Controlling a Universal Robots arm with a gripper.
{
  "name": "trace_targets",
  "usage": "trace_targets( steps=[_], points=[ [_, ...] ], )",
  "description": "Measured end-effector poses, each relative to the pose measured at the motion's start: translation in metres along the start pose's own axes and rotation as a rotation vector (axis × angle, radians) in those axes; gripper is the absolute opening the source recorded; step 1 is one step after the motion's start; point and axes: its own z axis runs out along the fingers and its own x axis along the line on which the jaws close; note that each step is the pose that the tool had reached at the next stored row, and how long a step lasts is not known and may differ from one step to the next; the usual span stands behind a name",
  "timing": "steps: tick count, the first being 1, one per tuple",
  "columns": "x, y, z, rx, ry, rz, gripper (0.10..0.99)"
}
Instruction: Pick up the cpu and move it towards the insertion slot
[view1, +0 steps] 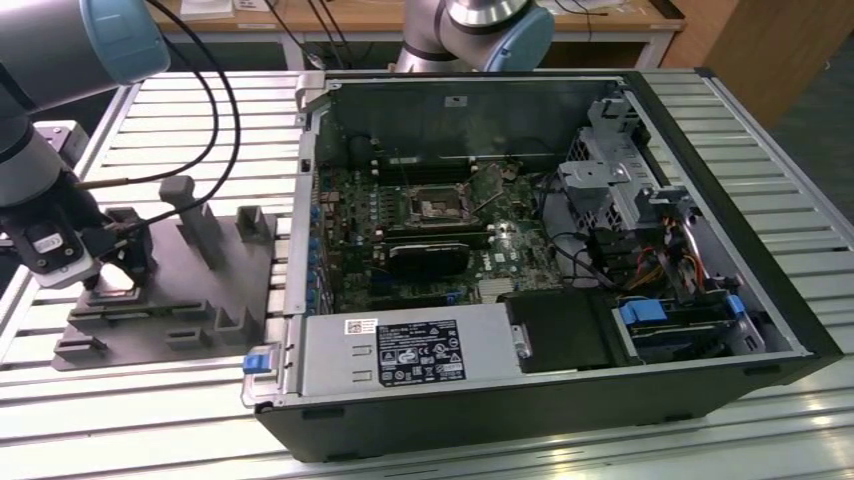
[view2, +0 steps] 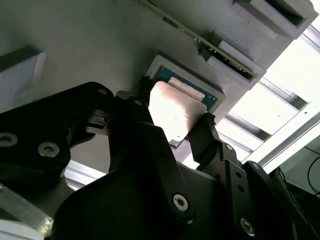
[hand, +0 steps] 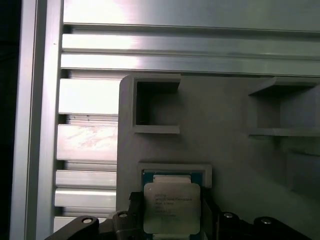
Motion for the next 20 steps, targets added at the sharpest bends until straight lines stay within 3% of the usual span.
trace_targets(
  steps=[11,20],
  points=[
    [0.0001,0.0003,-0.0004,-0.006,0.0000,0.000,0.545],
    [0.0001,0.0006,-0.0080,-0.007,0.0000,0.000,0.545]
  ],
)
